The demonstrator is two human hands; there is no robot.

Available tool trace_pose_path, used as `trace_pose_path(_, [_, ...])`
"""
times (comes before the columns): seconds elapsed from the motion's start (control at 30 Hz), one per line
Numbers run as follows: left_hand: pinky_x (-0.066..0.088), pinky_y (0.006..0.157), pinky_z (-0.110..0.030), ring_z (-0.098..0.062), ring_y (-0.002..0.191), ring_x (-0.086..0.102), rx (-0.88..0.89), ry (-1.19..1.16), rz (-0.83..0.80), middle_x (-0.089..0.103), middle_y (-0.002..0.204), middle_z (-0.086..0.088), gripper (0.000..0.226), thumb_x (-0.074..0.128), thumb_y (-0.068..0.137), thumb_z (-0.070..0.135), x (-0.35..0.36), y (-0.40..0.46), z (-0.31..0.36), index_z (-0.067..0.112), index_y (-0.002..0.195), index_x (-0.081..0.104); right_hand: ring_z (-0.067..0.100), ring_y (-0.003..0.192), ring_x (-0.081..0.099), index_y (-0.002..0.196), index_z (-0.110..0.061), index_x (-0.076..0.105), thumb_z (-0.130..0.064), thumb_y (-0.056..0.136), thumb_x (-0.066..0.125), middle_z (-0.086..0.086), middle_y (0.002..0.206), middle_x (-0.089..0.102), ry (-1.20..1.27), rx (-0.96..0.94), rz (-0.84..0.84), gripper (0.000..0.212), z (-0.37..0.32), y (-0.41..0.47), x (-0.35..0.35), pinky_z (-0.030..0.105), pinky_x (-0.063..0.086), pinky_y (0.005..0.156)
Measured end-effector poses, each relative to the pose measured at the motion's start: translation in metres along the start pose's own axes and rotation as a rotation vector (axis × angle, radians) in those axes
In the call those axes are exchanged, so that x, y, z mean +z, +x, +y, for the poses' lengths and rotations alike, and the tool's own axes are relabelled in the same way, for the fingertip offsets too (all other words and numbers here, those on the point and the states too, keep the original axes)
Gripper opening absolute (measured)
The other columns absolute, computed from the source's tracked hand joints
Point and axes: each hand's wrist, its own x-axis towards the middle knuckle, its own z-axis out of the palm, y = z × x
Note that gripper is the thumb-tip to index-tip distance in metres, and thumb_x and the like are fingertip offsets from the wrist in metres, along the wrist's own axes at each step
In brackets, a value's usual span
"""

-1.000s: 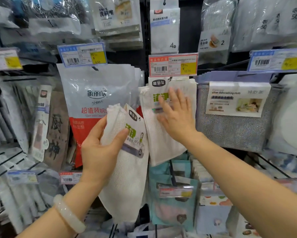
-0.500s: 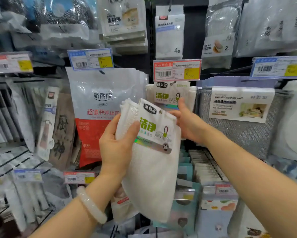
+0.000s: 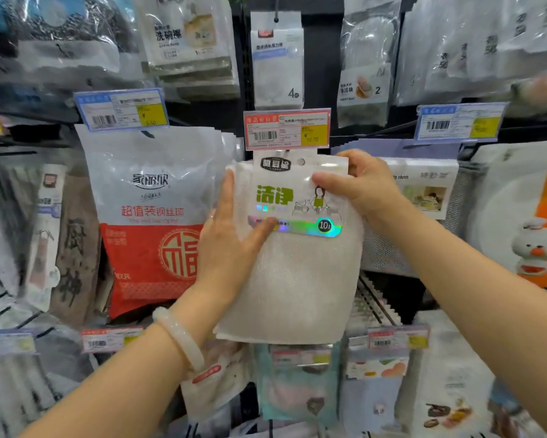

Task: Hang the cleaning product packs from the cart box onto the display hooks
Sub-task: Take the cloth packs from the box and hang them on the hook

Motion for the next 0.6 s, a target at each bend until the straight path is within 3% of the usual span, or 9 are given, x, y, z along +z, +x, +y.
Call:
trace_pose_path(0.1, [0.034, 0.103, -0.035, -0.027, 0.131, 0.043, -0.004, 0.012, 0.028, 0.042, 0.148, -0.003, 0.089, 0.066, 0.084, 0.040, -0.004, 0.008, 0.002, 0.030, 0.152, 0.008, 0.018, 0.077, 0.073, 0.094, -0.012, 0.059, -0.010, 0.076, 0.076, 0.006, 0.091, 0.071, 0.001, -0.013, 0.015, 0.025, -0.006, 0.006, 0.004, 0.032, 0.061, 0.066])
trace_pose_path(0.2, [0.035, 0.103, -0.036, -0.027, 0.130, 0.044, 0.011, 0.010, 0.037, 0.044, 0.147, -0.003, 0.090, 0.067, 0.084, 0.040, -0.004, 0.009, 0.001, 0.029, 0.152, 0.009, 0.016, 0.076, 0.074, 0.106, -0.004, 0.057, -0.010, 0.075, 0.076, 0.007, 0.094, 0.071, 0.024, -0.012, 0.024, 0.037, -0.010, 0.006, 0.005, 0.029, 0.060, 0.064])
trace_pose_path(0.33, [0.034, 0.100, -0.031, -0.026, 0.128, 0.046, 0.015, -0.018, 0.099, 0.045, 0.145, -0.003, 0.090, 0.067, 0.083, 0.041, -0.003, 0.003, -0.003, 0.029, 0.152, 0.010, 0.011, 0.075, 0.073, 0.103, -0.006, 0.057, -0.005, 0.076, 0.075, 0.004, 0.092, 0.071, 0.063, -0.056, 0.011, 0.033, -0.011, 0.004, 0.008, 0.025, 0.058, 0.063])
trace_pose_path(0.43, [0.035, 0.103, -0.034, -0.026, 0.128, 0.046, 0.002, -0.026, 0.104, 0.043, 0.147, -0.003, 0.089, 0.067, 0.083, 0.041, -0.004, 0.005, -0.005, 0.027, 0.152, 0.011, 0.015, 0.081, 0.073, 0.098, -0.011, 0.059, -0.006, 0.075, 0.075, 0.004, 0.095, 0.071, 0.060, -0.038, -0.012, 0.029, -0.017, 0.009, 0.012, 0.029, 0.060, 0.067])
trace_pose_path(0.6, [0.027, 0.097, -0.022, -0.018, 0.131, 0.041, -0.023, -0.062, 0.074, 0.043, 0.146, 0.000, 0.085, 0.065, 0.085, 0.041, -0.006, 0.014, 0.001, 0.025, 0.152, 0.015, 0.019, 0.084, 0.072, 0.093, -0.012, 0.060, -0.008, 0.076, 0.075, 0.005, 0.095, 0.071, 0.085, -0.006, 0.001, 0.023, -0.022, 0.018, 0.011, 0.031, 0.061, 0.070])
